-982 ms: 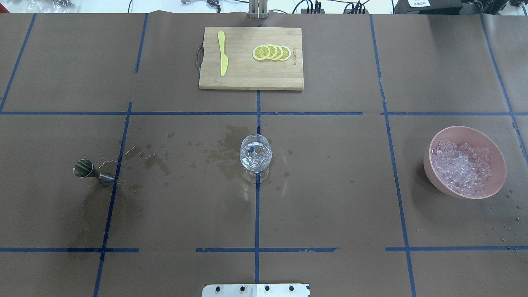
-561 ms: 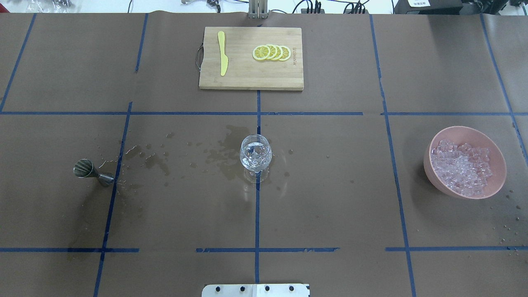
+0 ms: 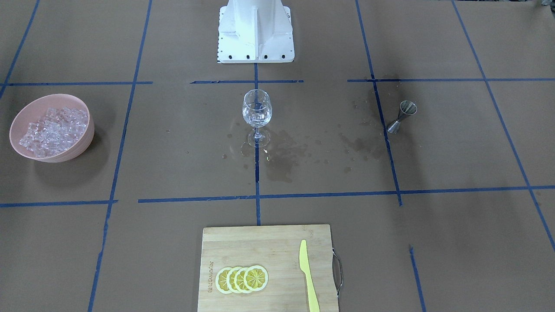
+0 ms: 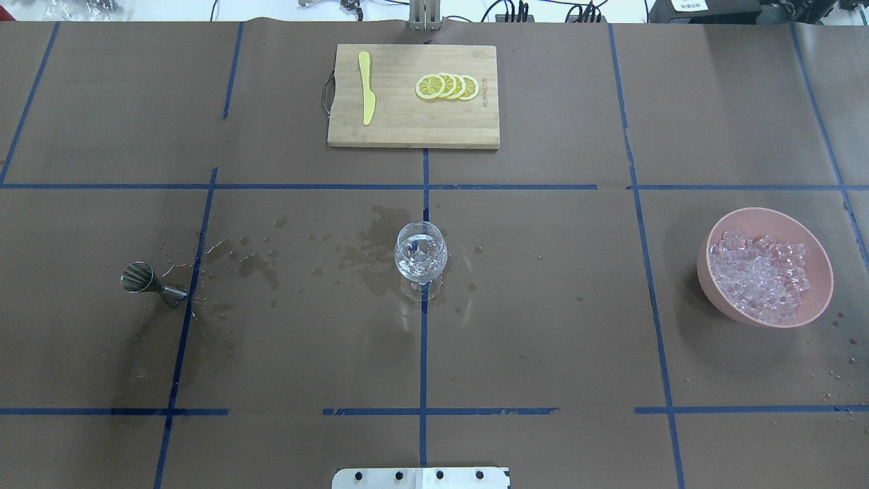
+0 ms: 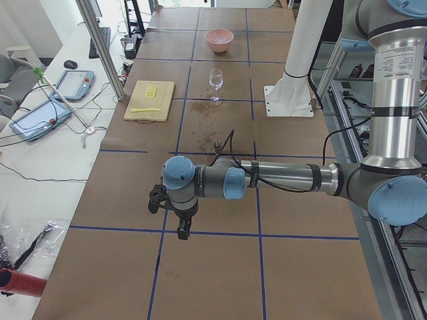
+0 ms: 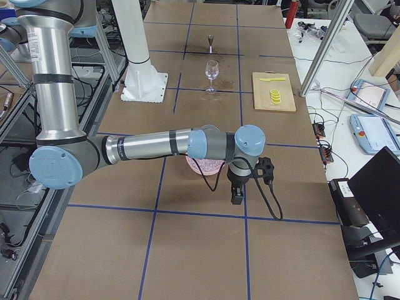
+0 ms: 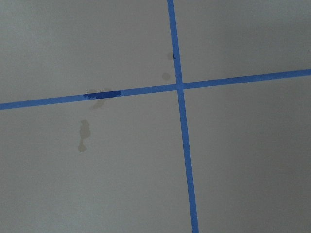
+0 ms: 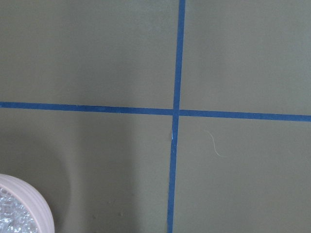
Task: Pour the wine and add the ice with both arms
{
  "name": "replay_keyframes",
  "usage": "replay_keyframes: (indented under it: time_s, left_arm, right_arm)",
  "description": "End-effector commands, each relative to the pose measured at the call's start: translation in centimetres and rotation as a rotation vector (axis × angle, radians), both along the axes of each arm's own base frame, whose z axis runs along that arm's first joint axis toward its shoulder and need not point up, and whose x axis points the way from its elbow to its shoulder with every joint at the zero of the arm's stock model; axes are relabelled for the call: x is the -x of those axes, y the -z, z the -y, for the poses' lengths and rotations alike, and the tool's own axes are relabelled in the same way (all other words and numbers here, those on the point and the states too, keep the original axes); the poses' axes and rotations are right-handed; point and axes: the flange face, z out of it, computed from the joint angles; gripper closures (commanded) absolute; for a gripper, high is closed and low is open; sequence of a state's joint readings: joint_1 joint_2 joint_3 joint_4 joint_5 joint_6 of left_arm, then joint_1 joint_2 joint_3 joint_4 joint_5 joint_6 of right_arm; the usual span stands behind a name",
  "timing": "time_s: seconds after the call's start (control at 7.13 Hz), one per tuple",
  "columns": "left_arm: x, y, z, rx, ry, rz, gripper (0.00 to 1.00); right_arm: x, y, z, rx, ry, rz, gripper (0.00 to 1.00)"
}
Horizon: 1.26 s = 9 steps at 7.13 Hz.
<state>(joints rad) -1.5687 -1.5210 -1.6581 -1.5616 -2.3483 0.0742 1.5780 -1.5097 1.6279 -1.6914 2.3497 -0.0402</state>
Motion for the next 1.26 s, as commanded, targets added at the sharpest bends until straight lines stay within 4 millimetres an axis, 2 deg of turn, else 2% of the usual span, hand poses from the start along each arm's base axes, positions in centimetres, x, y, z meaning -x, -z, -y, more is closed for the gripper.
replay_keyframes:
  time_s: [0.0,0.7,1.12]
  left_arm:
    - [0.0,0.3,0.1,-0.005,0.001,0.001,0.0]
    - [0.0,1.1,0.7,-0.022,0.002,0.003,0.0]
    - [0.1,1.0,0.7,-0.02,0.005,0.006,0.0]
  right_arm:
    - [-0.5,-2.1,-0.4,0.002,-0.014,0.016,0.0]
    - [-0.5,-3.4,-0.5,-0.012,-0.016,0.013,0.0]
    - [-0.5,-3.5,-0.6,-0.016,-0.016,0.011,0.0]
